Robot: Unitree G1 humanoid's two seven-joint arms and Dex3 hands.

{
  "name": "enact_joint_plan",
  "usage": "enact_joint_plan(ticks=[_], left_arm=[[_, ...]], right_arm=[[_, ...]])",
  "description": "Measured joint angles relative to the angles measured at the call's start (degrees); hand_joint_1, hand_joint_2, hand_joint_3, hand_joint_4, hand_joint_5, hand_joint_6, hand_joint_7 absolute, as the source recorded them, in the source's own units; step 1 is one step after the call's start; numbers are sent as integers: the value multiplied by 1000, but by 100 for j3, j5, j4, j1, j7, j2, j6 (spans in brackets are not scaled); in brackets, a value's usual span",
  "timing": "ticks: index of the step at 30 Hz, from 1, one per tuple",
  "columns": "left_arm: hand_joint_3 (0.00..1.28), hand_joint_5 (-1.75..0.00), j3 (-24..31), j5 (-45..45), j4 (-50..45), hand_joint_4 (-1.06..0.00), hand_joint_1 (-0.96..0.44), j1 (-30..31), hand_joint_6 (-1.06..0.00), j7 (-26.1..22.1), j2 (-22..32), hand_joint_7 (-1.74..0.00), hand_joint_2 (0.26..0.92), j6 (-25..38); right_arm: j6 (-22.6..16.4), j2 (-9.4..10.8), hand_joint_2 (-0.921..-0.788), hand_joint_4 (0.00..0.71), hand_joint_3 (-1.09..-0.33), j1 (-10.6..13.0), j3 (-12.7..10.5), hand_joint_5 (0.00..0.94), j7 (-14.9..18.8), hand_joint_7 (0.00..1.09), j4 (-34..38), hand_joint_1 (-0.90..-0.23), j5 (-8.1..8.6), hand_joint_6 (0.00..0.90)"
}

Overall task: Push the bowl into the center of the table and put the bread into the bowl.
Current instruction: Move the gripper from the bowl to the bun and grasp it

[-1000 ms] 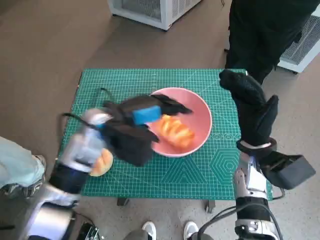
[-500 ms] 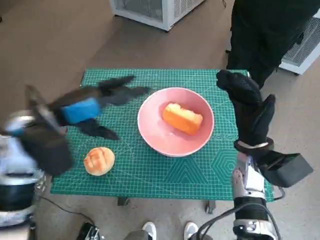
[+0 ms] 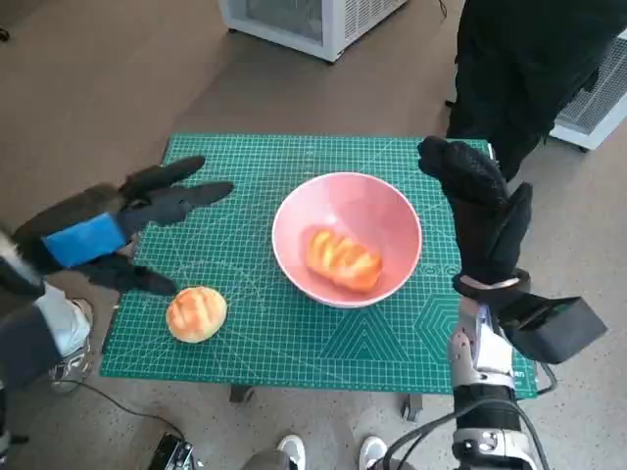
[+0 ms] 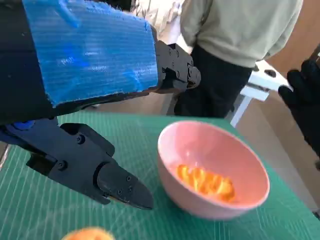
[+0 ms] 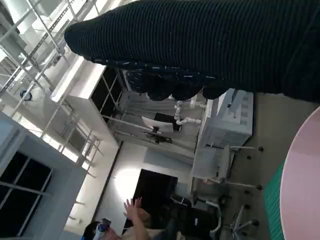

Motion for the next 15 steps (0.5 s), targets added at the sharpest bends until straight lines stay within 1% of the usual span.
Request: enact_joint_plan(ticks=[8,15], left_arm=[[0,-9,58,-7,38,-50,-371,614,-255,-43,15,-24,752,-110],[0,-6,40,76,51,-55,-340,1004,-251,-25,12,-15,747,-108]], right_arm=[[0,-1,-921,219,-757,-24,2,0,109,525,50,-777,42,86],[0,-18,-921,217,-759,-66,-2,0,188,531,101,-780,54,82]])
